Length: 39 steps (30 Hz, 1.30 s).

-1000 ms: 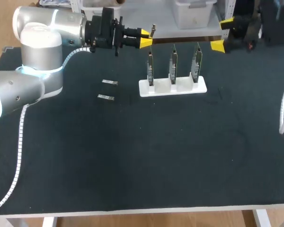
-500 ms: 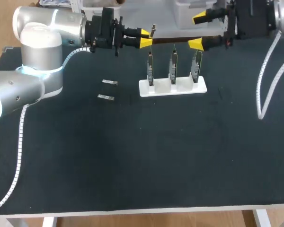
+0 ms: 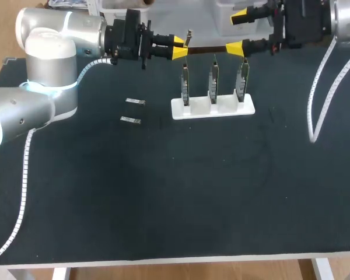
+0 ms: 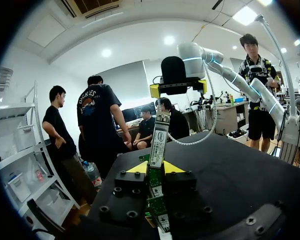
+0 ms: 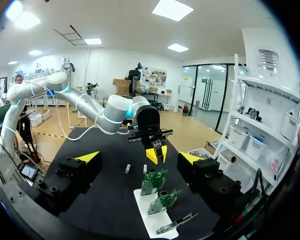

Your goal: Pick up the optical module with the left hand, and insert it into the network port with the right hand.

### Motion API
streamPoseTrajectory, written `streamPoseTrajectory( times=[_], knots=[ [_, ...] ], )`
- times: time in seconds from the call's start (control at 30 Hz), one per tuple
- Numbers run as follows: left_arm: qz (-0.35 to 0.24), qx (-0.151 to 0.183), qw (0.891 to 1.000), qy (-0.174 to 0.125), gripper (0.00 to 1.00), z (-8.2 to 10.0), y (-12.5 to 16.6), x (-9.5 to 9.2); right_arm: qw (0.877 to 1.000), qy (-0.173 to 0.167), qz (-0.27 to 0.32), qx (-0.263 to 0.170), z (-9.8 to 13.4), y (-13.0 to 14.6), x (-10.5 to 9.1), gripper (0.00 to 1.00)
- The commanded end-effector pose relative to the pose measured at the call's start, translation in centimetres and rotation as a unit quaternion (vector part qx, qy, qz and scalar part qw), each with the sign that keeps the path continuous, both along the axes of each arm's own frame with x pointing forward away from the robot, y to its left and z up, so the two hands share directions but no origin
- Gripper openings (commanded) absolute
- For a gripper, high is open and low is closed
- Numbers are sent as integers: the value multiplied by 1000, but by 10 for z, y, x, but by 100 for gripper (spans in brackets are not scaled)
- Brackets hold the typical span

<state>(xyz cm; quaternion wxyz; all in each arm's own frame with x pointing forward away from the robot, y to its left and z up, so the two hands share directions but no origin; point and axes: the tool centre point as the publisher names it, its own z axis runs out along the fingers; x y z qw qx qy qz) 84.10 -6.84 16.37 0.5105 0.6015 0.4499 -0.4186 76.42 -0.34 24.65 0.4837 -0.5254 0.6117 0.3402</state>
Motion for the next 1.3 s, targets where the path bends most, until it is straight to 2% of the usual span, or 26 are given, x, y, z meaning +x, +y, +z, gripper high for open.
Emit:
streamPoseTrajectory(
  times=[0.03, 0.3, 0.5, 0.67, 0.97, 1.07, 1.3],
  knots=[
    [-3, 1, 1000, 0, 0, 0, -1, 3, 1000, -1, 0, 1, 0, 1, 1, 100],
    [-3, 1, 1000, 0, 0, 0, -1, 3, 1000, -1, 0, 1, 0, 1, 1, 100],
    [-3, 1, 1000, 0, 0, 0, -1, 3, 999, -21, 43, 1, 5, 25, 2, 100],
    [-3, 1, 1000, 0, 0, 0, -1, 3, 997, -24, 71, 8, 6, 40, 4, 100],
    [-3, 1, 1000, 0, 0, 0, -1, 3, 993, -35, 108, 27, -4, 53, 20, 100],
    [-3, 1, 1000, 0, 0, 0, -1, 3, 993, -29, 114, 27, -11, 57, 26, 100],
    [-3, 1, 1000, 0, 0, 0, -1, 3, 990, -40, 134, 35, -12, 67, 37, 100]
  ],
)
